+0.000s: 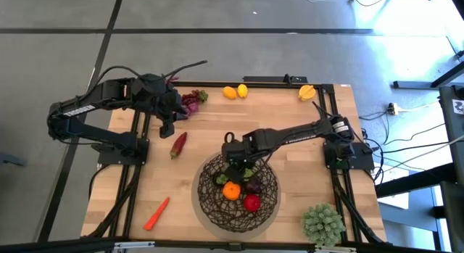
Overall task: Build produce basket
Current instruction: Put the green grapes into the mesh basket
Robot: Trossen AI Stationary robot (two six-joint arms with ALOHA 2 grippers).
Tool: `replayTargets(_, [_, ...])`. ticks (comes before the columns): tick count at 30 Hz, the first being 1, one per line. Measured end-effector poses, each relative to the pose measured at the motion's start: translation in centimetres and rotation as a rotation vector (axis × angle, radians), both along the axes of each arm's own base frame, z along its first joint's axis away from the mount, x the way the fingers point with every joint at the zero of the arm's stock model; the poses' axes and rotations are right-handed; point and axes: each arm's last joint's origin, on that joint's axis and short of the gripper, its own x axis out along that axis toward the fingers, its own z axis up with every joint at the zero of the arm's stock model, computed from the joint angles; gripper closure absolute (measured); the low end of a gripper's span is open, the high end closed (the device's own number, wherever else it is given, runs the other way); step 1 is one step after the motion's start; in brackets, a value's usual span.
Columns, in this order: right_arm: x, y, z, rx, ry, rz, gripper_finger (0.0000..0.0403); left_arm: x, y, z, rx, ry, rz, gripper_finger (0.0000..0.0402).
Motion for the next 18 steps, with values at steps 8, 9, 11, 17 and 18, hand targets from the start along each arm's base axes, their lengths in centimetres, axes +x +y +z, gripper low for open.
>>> replayTargets(8, [-0.67, -0.08, -0.24, 0.002, 0.081, -0.035, 0.0181, -0.02, 0.0, 0.0, 0.0, 0.001, 0.0, 0.0325])
replayTargets(9, [-0.67, -0.02, -0.24, 0.02, 0.083, -0.021, 0.0181, -0.02, 0.0, 0.0, 0.0, 0.001, 0.0, 0.0325])
replayTargets(11, [-0.67, -0.03, -0.24, 0.023, 0.081, -0.005, 0.0181, -0.02, 0.0, 0.0, 0.0, 0.001, 0.0, 0.0325])
replayTargets(17, [-0.66, 0.18, -0.24, -0.004, 0.07, 0.022, 0.0181, -0.02, 0.0, 0.0, 0.0, 0.001, 0.0, 0.0325])
replayTargets(18, [-0.66, 0.2, -0.25, -0.006, 0.069, 0.03, 0.0181, -0.02, 0.0, 0.0, 0.0, 0.001, 0.0, 0.0325])
